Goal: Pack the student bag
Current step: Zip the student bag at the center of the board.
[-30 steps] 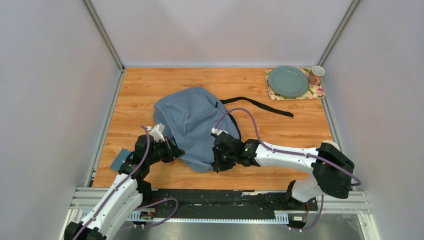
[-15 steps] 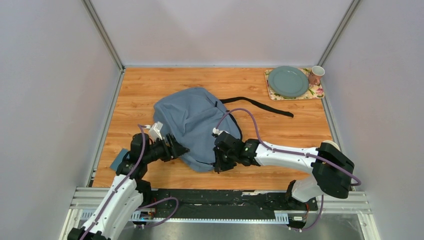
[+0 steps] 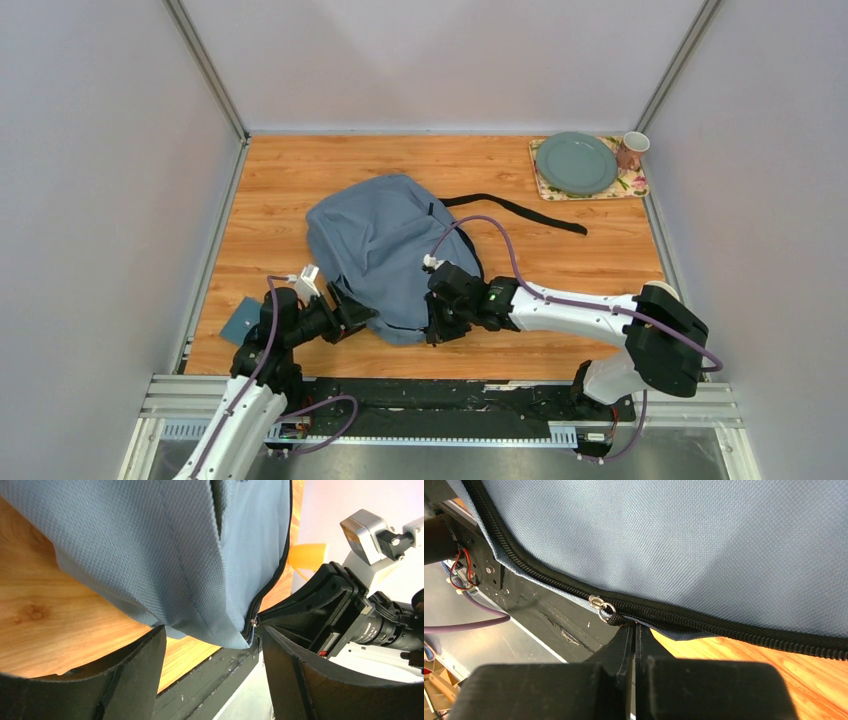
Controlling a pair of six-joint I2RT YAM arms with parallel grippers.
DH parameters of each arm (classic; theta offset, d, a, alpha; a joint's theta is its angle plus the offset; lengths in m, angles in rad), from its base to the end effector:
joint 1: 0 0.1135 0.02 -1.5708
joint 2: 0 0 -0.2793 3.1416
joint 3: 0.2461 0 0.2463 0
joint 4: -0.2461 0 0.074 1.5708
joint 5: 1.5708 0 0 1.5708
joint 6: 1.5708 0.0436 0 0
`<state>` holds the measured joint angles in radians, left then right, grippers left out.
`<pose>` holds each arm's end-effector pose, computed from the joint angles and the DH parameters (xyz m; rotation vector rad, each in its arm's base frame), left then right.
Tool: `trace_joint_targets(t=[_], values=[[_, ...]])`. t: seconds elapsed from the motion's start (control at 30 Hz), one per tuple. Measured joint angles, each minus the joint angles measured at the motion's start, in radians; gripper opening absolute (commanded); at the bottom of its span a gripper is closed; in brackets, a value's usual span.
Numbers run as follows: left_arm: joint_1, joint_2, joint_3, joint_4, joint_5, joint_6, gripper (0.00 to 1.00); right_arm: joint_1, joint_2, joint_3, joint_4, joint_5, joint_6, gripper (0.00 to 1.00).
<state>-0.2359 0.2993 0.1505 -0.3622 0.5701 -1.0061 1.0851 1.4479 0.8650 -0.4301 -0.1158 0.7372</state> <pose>0.0867 -0.0450 0.1656 -0.4874 2.2309 -1.3035 0.1264 0.2502 0.2098 -0.5299 2.7471 0.7324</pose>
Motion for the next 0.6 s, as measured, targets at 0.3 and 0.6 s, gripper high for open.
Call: trace_joint_targets(t=[0.3, 0.6], values=[[-0.259, 0.025, -0.023, 0.093, -0.151, -0.172, 0.78, 0.0, 0.011, 0.015, -0.003, -0.01, -0.001, 0.0], [-0.386, 0.232, -0.064, 0.319, -0.311, -0.261, 0.65, 0.0, 0.012, 0.019, -0.007, -0.011, 0.0, 0.0]])
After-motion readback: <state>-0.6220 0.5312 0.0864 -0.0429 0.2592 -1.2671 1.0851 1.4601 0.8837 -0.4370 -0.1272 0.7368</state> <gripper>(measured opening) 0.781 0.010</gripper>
